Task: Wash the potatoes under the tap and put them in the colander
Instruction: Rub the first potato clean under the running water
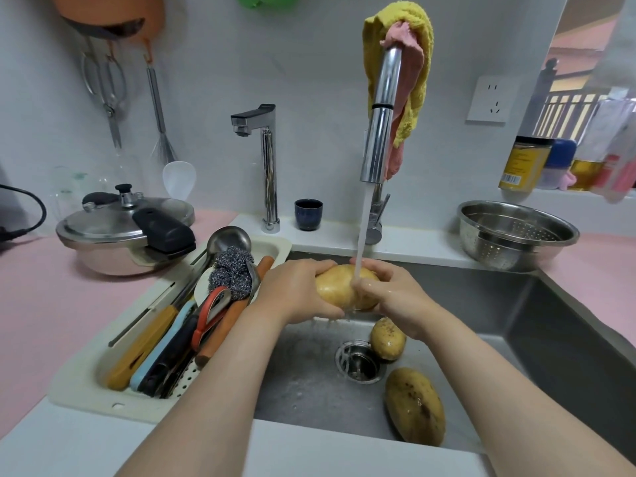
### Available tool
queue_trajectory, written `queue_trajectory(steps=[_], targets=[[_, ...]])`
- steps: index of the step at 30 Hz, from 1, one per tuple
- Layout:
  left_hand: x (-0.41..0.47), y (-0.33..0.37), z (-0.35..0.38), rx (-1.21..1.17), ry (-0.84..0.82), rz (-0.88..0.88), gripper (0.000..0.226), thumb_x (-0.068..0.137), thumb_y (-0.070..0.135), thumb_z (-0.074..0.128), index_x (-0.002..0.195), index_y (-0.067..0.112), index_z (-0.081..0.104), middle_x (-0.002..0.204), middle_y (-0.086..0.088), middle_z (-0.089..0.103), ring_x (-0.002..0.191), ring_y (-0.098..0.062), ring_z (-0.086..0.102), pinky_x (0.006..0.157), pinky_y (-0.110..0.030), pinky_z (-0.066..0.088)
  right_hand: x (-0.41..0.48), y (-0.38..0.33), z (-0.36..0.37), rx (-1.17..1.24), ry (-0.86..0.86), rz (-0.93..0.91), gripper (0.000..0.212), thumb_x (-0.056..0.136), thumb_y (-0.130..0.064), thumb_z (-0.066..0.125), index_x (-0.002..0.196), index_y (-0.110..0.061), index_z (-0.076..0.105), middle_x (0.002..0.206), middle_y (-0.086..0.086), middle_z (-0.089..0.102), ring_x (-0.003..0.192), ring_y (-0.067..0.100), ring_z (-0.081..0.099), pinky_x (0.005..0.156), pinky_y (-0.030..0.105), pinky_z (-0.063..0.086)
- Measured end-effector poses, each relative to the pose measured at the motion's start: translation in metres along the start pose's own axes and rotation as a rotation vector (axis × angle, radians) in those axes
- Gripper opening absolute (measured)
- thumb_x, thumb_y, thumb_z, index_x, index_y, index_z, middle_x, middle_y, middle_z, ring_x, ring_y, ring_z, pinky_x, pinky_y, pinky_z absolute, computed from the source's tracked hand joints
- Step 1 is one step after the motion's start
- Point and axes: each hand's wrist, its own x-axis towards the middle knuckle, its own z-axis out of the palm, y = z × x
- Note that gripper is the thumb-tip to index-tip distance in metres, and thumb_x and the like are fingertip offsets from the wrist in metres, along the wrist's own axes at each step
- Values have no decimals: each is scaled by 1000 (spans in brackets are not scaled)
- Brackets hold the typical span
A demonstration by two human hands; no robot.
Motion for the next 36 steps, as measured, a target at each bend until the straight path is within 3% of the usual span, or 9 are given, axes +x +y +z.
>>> queue_trajectory(steps=[4, 11, 15, 19, 22, 27, 30, 33, 36], targets=[[0, 0, -1, -28, 0, 5, 82, 61, 68, 82, 136, 46, 55, 124, 14, 69, 115, -11, 61, 86, -29, 31, 0, 0, 0, 27, 4, 19, 60, 74, -19, 74, 133, -27, 68, 126, 8, 69, 112, 32, 70, 93, 51, 61], [-2, 4, 0, -18, 24, 21, 80, 62, 68, 81, 135, 47, 56, 123, 17, 68, 116, -9, 59, 85, -30, 27, -4, -3, 1, 106, -32, 56, 55, 75, -14, 70, 129, -28, 68, 133, 15, 58, 114, 40, 65, 76, 43, 63], [-1, 10, 4, -223, 38, 24, 86, 54, 60, 90, 132, 37, 62, 123, 14, 68, 115, -11, 59, 90, -29, 42, -9, -4, 7, -23, 31, 35, 46, 82, -25, 86, 122, -37, 66, 122, 7, 63, 103, 32, 71, 77, 45, 65], [1, 13, 3, -478, 78, -48, 78, 55, 47, 96, 124, 33, 65, 115, 19, 66, 103, -3, 61, 84, -10, 44, -6, -8, 8, 67, 137, 92, 18, 92, -41, 72, 109, -37, 73, 125, 11, 64, 109, 36, 68, 83, 60, 62], [4, 9, -1, -687, 59, -77, 50, 70, 30, 92, 114, 33, 69, 108, 24, 64, 99, 7, 59, 75, 1, 44, -8, -16, 6, 223, 218, 267, 26, 105, -41, 50, 108, -23, 68, 122, 19, 60, 104, 44, 68, 81, 64, 61], [5, 15, 14, -992, 47, -247, 4, 88, 33, 76, 90, 35, 79, 103, 12, 74, 103, -14, 66, 83, -33, 57, -12, -13, -2, 90, 196, 411, 47, 108, -52, 36, 126, -14, 57, 119, 19, 57, 92, 42, 69, 63, 54, 64], [14, 17, 22, -1052, 104, -495, 18, 94, 36, 68, 84, 26, 79, 97, 7, 75, 94, -15, 65, 77, -31, 52, -16, -5, -1, -21, 37, 323, 41, 98, -57, 58, 126, -27, 62, 124, 12, 60, 101, 36, 70, 73, 57, 64], [18, 14, 24, -1261, 85, -735, 22, 94, 37, 68, 83, 21, 78, 105, -5, 76, 94, -25, 69, 80, -35, 58, -13, -4, 2, -130, 55, 173, 38, 80, -42, 86, 114, -36, 69, 123, 6, 61, 102, 35, 69, 63, 47, 64], [18, 14, 22, -1294, 81, -672, 22, 97, 42, 65, 95, 23, 76, 105, -5, 76, 92, -25, 70, 71, -37, 59, -8, -7, 7, -75, 151, 189, 32, 86, -50, 77, 112, -33, 69, 120, 8, 65, 93, 35, 74, 58, 47, 64]])
